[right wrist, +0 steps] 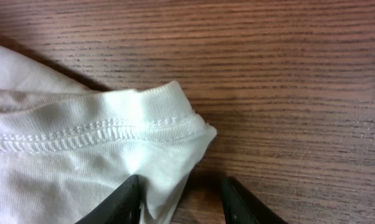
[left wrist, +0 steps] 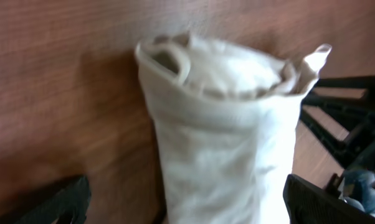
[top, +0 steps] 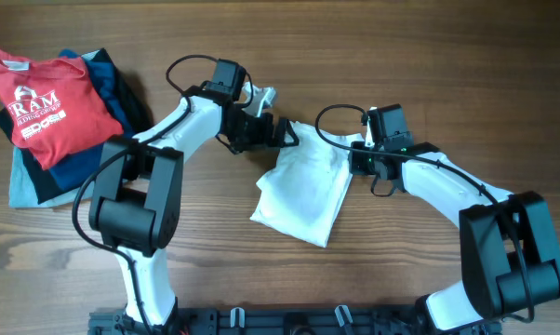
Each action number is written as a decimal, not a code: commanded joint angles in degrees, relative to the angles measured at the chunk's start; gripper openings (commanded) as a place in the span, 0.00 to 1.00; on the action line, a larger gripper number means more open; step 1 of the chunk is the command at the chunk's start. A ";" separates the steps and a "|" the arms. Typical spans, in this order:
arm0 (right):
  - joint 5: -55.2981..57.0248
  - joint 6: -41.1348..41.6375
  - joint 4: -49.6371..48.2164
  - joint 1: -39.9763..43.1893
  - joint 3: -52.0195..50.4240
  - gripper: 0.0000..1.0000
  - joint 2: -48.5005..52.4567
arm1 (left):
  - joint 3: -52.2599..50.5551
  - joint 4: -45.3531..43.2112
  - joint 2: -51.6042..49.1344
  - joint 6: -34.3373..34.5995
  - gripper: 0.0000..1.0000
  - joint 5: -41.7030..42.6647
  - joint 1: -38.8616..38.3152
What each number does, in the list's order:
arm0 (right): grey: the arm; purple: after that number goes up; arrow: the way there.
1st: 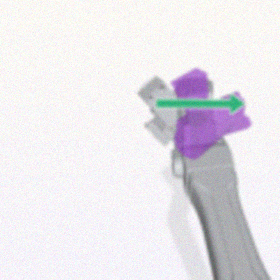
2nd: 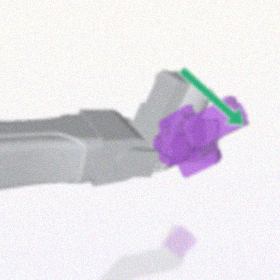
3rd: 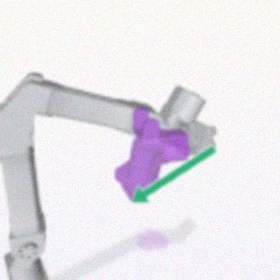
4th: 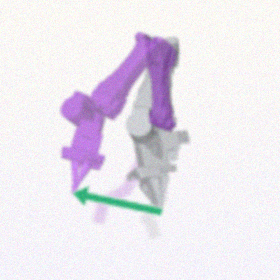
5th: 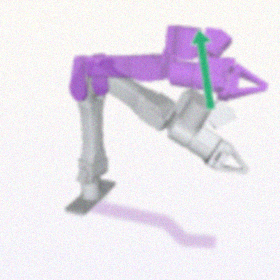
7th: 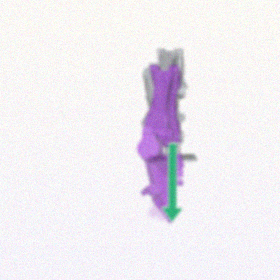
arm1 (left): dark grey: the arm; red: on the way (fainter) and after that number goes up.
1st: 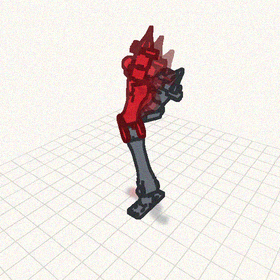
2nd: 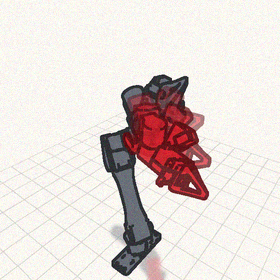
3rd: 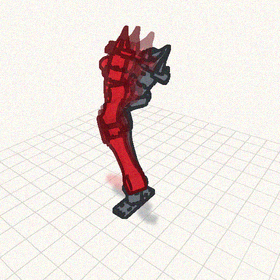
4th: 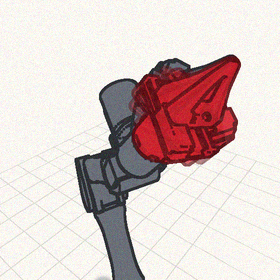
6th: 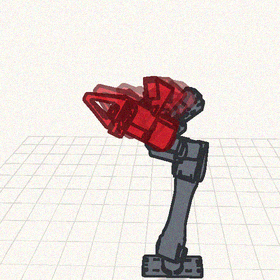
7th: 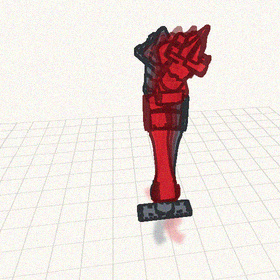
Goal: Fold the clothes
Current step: 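Lift the folded white shirt with the left gripper toward the clothes stack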
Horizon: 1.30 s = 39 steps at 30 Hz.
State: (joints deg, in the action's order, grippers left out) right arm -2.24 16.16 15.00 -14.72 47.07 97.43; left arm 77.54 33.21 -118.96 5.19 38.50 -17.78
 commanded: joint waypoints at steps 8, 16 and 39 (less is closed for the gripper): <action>1.36 -0.98 1.90 0.17 0.70 0.43 0.72 | -1.14 -5.66 -3.08 -2.01 0.93 -2.12 -3.72; 1.40 -1.01 3.56 0.17 0.70 0.42 0.72 | -1.14 -5.81 -7.58 -1.95 0.69 -2.73 -5.38; 3.87 -0.96 9.40 0.24 1.60 0.44 -2.43 | -1.11 -4.90 -6.69 -1.97 0.04 -2.82 -5.05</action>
State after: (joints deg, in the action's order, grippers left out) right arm -0.93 16.10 21.89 -14.74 48.16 96.92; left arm 78.17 25.82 -124.29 3.70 39.05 -22.76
